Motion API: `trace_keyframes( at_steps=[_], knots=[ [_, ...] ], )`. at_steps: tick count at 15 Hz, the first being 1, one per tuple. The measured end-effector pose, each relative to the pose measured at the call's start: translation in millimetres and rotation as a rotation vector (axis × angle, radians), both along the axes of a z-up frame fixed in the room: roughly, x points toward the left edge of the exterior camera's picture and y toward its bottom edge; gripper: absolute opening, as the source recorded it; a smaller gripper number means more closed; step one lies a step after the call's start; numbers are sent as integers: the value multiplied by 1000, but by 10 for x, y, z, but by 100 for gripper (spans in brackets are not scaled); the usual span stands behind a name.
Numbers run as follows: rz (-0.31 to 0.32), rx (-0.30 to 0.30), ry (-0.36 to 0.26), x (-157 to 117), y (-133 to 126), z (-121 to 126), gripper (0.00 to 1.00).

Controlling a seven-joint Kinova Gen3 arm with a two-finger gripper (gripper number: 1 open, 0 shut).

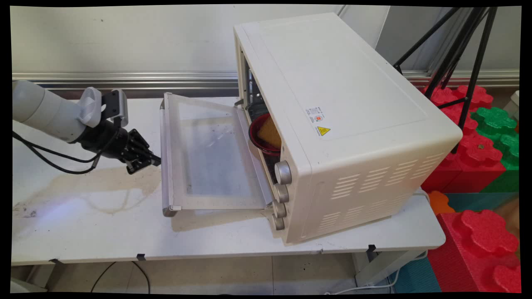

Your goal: Close the oven

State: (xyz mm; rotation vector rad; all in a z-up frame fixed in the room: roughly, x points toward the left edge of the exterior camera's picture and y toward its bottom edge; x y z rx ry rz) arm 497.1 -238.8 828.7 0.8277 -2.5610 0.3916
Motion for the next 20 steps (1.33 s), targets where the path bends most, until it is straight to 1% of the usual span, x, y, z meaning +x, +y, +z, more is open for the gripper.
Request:
trace_keyframes(
  at_steps=[4, 10, 16, 20],
  knots=[
    [-16, -16, 18, -62, -55, -44, 0],
    [-18, -44, 49, -128, -93, -38, 0],
    [-18, -87, 86, -222, -121, 119, 0],
    [-17, -114, 107, -286, -141, 273, 0]
  ],
)
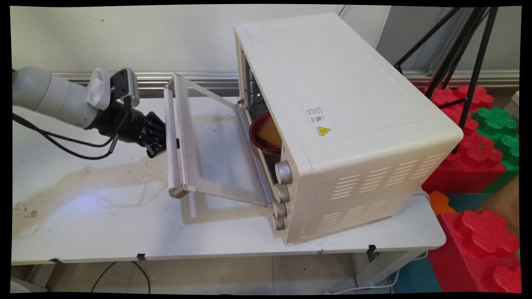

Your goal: Close the oven

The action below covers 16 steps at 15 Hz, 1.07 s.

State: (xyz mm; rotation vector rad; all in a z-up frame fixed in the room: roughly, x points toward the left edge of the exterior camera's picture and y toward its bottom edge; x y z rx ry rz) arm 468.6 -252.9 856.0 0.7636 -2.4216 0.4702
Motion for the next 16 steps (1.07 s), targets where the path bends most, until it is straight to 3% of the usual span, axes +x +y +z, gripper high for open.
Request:
trace_keyframes(
  at_steps=[16],
  knots=[
    [-27, -106, 83, -265, -208, 598, 0]
  ],
)
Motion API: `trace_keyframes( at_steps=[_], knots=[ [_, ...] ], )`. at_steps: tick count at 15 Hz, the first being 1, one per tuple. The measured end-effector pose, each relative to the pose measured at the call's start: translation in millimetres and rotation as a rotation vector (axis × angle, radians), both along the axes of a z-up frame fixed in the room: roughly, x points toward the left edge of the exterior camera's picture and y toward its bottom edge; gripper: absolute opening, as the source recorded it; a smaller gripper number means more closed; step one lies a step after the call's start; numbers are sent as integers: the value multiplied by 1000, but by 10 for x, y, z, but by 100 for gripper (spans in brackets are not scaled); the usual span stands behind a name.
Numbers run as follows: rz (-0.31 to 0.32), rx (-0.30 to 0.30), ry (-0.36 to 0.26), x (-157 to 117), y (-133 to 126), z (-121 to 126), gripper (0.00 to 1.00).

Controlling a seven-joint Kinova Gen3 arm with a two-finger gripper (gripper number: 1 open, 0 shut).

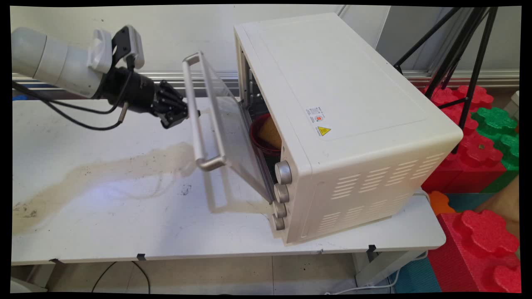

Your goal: Close the oven

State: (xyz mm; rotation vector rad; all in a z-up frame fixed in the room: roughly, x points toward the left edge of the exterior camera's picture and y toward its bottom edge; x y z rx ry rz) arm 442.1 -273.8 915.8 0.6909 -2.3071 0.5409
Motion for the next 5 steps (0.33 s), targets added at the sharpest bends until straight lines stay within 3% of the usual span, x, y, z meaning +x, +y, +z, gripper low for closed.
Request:
trace_keyframes(
  at_steps=[5],
  knots=[
    [-10, -29, 26, -83, -114, 174, 0]
  ],
)
